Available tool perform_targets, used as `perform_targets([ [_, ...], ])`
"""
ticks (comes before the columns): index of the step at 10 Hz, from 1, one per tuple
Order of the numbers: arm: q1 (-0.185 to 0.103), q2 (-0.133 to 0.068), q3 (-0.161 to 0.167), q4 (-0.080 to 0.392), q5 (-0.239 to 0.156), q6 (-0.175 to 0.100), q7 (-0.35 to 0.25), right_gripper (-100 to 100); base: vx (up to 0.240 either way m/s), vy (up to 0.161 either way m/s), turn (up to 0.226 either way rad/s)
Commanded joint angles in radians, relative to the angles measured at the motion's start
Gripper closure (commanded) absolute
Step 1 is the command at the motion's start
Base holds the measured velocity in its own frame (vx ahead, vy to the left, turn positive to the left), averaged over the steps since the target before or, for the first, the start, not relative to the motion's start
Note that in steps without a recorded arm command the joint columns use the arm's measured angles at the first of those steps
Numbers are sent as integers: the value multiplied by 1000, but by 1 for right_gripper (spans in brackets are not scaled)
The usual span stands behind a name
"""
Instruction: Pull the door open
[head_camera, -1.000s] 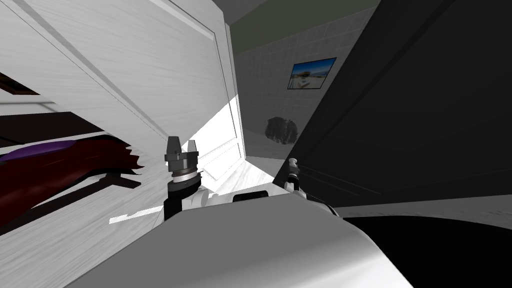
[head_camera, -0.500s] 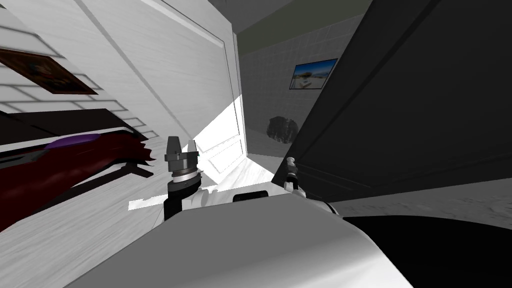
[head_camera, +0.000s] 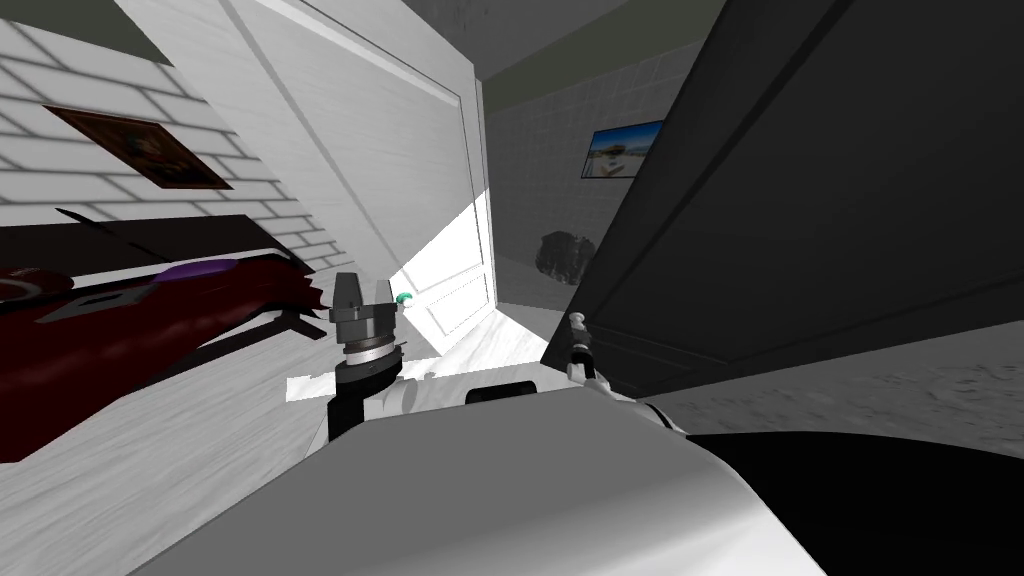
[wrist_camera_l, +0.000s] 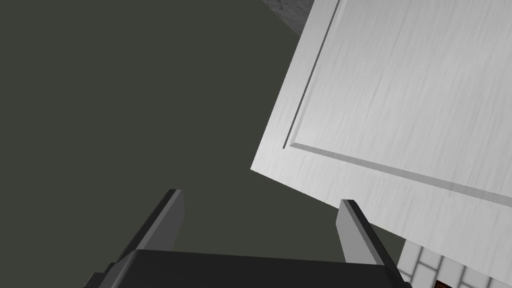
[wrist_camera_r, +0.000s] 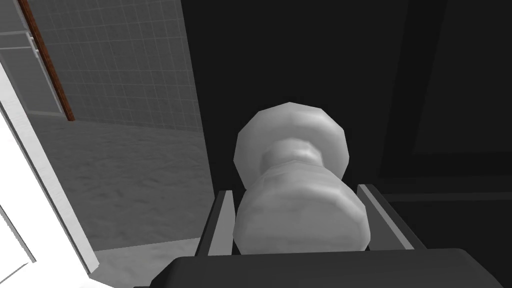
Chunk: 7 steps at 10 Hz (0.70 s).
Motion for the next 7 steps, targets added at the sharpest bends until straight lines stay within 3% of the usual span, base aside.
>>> perform_targets([
  [1, 0, 0, 0, 0, 0, 0, 0, 100, -104, -4, 32],
  [7, 7, -6, 75, -14, 55, -1, -60, 100, -223, -12, 60],
])
